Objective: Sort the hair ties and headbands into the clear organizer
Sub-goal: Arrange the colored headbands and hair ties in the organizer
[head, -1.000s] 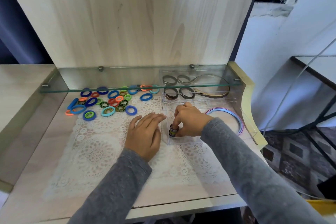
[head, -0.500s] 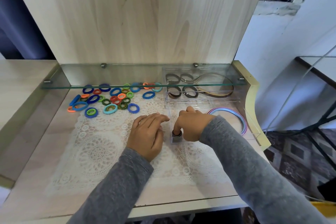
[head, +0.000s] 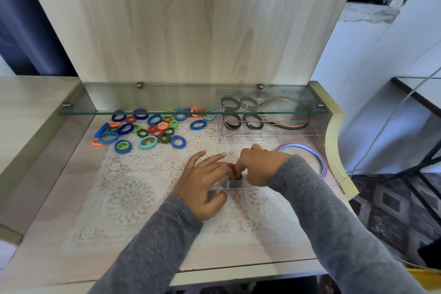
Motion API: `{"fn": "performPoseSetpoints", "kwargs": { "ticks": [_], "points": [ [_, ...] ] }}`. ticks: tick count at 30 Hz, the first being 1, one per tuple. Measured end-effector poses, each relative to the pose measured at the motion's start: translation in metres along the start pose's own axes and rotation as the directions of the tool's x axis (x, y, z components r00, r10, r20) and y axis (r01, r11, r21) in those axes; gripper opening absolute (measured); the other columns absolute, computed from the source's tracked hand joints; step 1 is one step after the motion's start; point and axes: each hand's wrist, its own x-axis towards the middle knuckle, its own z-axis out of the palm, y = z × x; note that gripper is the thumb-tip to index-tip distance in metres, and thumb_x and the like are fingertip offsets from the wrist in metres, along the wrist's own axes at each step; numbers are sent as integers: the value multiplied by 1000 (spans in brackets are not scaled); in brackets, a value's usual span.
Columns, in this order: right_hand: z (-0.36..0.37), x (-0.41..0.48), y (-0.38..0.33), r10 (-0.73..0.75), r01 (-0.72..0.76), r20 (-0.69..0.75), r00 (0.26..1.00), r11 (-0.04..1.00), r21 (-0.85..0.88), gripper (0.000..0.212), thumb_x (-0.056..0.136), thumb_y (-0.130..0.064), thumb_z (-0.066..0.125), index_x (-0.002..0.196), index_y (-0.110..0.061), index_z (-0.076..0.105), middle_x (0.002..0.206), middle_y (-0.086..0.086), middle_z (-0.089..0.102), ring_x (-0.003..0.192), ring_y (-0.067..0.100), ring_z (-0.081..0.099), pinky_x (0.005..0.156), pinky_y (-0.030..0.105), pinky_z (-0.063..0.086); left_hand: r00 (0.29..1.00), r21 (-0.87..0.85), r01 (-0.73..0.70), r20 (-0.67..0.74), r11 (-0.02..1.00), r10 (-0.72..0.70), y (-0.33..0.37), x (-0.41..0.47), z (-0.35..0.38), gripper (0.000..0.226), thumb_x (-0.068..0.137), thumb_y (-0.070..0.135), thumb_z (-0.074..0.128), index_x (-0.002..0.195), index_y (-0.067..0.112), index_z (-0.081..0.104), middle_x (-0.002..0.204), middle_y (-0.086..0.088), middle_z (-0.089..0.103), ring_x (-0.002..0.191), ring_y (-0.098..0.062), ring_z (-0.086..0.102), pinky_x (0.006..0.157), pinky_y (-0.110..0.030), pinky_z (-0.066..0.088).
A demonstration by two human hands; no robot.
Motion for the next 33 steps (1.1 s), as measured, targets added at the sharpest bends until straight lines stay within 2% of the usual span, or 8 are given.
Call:
{"fn": "performPoseSetpoints", "kwargs": {
  "ticks": [3,5,8,12,14,17,20,33],
  "points": [
    [4,3,11,-67,82,-137,988,991,105,52,81,3,38,107,-32,66,112,-1,47,107,19,34,97,38,36,1000,-8,7,-4,1000,-7,1,0,-1,38,67,33,44,100,27,61,114,21,61,135,-6,39,116,-36,12],
    [9,6,19,-86,156,-297,951,963,221,54,72,10,36,91,-29,68,103,-3,51,103,18,36,97,37,35,1000,-11,6,-7,1000,-6,2,1,-2,39,67,34,44,101,26,62,116,21,61,135,-6,39,116,-34,11],
    [21,11,28,42,162,-486,873,914,371,46,68,12,38,74,-24,65,92,-2,52,97,19,42,92,41,40,1000,-18,4,2,1000,-4,4,1,-3,41,67,35,44,104,26,61,124,22,58,135,-4,37,115,-35,13],
    [41,19,31,133,11,-468,874,956,292,26,81,-5,54,79,-22,73,96,0,56,99,21,45,87,36,43,999,-23,25,-29,999,-26,7,2,-3,43,67,35,50,109,27,51,135,19,49,138,-4,31,114,-36,20],
    [47,22,30,135,-19,-462,876,969,247,17,84,-15,58,81,-22,74,99,0,59,99,22,46,84,34,44,998,68,46,-41,997,-43,6,3,-2,46,69,40,51,113,27,50,141,16,44,141,-7,26,114,-40,20],
    [50,25,26,127,-24,-492,861,977,210,14,84,-18,60,80,-22,73,101,1,59,100,22,46,85,34,43,999,242,49,-6,969,-49,5,5,4,53,74,54,50,121,29,53,148,12,37,145,-12,18,116,-43,15],
    [51,25,22,99,-28,-528,843,990,142,15,84,-19,59,80,-24,72,103,-2,59,101,20,45,85,33,41,998,319,22,45,948,-38,5,6,8,53,74,59,51,120,30,54,150,10,34,146,-15,16,116,-46,14],
    [51,25,24,82,8,-502,861,985,175,15,85,-19,59,80,-26,72,106,-5,59,101,19,42,87,33,38,998,317,29,47,948,-46,2,5,8,54,75,57,50,122,31,53,148,10,37,146,-14,17,117,-42,11]
  ]
}}
